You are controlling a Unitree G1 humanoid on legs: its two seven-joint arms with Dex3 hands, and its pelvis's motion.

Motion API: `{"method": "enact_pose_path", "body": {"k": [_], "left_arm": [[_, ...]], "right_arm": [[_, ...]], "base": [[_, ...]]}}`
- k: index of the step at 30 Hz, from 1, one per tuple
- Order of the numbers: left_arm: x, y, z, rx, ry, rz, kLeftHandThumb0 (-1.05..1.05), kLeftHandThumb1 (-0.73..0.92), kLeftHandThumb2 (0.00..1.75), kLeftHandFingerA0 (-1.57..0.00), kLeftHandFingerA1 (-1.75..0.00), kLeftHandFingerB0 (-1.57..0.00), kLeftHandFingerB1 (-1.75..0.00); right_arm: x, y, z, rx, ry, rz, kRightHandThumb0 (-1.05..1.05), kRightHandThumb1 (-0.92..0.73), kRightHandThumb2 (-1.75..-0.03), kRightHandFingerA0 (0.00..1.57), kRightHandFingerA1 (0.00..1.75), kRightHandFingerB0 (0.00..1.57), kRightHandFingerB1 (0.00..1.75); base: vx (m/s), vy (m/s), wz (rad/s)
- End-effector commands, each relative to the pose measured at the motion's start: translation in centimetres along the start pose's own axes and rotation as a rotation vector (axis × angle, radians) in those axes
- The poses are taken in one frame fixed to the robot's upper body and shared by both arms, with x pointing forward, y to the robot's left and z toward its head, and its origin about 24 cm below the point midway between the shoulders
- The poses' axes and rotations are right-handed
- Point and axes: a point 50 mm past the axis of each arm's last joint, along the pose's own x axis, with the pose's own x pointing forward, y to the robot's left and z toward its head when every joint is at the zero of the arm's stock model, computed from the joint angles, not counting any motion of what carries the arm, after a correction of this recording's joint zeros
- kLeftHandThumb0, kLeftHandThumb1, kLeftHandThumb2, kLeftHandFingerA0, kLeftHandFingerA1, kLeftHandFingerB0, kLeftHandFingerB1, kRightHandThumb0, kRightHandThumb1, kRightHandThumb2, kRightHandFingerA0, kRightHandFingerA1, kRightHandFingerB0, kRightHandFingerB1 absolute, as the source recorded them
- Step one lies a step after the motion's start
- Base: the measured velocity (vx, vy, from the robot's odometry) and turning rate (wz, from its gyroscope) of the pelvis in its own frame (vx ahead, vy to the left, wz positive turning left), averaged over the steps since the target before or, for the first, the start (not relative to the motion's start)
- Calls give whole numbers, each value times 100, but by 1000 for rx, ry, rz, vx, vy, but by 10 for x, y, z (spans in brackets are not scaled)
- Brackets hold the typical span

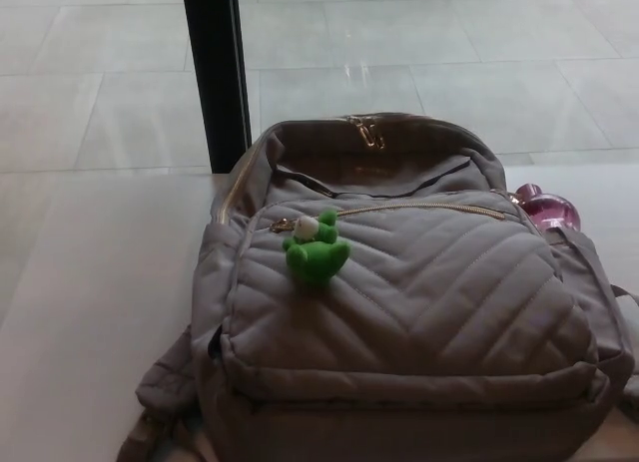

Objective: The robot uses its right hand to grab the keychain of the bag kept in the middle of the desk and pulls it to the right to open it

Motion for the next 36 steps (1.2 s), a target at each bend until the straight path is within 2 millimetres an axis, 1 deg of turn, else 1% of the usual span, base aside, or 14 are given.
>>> {"method": "enact_pose_path", "body": {"k": [1,6,8,9,12,14,17,18,20,21,26,27,28,36], "left_arm": [[-1,4,3,-28,-27,-20,-80,9,121,-87,-110,-59,-99],[-1,5,3,-22,-25,-12,-81,4,124,-85,-116,-59,-107],[0,5,5,-35,-29,-7,-78,2,127,-94,-119,-58,-110],[-1,5,6,-26,-35,-19,-83,7,120,-85,-112,-63,-102],[0,3,7,-24,-38,-36,-86,9,120,-81,-110,-62,-102],[-1,3,9,17,-51,-46,-100,14,121,-88,-115,-56,-102],[0,2,11,22,-58,-47,-100,17,123,-90,-115,-53,-100],[1,0,12,4,-51,-49,-83,11,116,-82,-107,-48,-94],[1,-1,10,-16,-45,-48,-88,14,118,-94,-116,-28,-86],[1,-2,11,-24,-49,-56,-82,15,119,-88,-112,-39,-92],[2,-3,12,-38,-47,-47,-92,2,116,-100,-122,-33,-91],[2,-3,12,-59,-46,-49,-83,3,122,-81,-118,-57,-110],[2,-2,13,-66,-52,-52,-89,12,121,-91,-117,-56,-100],[1,-1,15,-35,-60,-48,-94,14,124,-90,-117,-40,-96]], "right_arm": [[6,-20,30,214,-107,-63,-68,-56,-58,80,83,48,43],[16,-29,86,315,-244,-79,-71,-59,-58,67,72,30,34],[16,-32,124,342,-319,-66,-87,-51,-86,85,105,24,42],[0,-32,185,400,-514,-23,-91,-51,-91,46,70,17,46],[-19,-30,225,413,-663,14,-82,-60,-58,42,62,20,38],[-36,-25,262,485,-768,72,-80,-49,-85,40,61,15,42],[-61,-15,299,468,-920,83,-67,-65,-60,52,53,19,28],[-82,-7,327,392,-1022,109,-77,-54,-92,43,61,12,40],[-102,4,351,390,-1111,188,-77,-62,-59,41,45,26,30],[-115,11,363,372,-1164,240,-75,-50,-87,33,54,16,42],[-150,42,385,243,-1262,414,-69,-62,-59,51,49,33,34],[-162,50,391,203,-1290,459,-71,-59,-59,53,55,38,36],[-176,62,397,162,-1319,502,-70,-44,-84,52,65,33,49],[-197,100,412,21,-1354,611,-82,-48,-84,52,62,38,47]], "base": [[0,0,0],[0,0,0],[0,0,0],[0,0,0],[0,0,0],[0,0,0],[0,0,0],[0,0,0],[0,0,0],[0,0,0],[0,0,0],[0,0,0],[0,0,0],[0,0,0]]}}
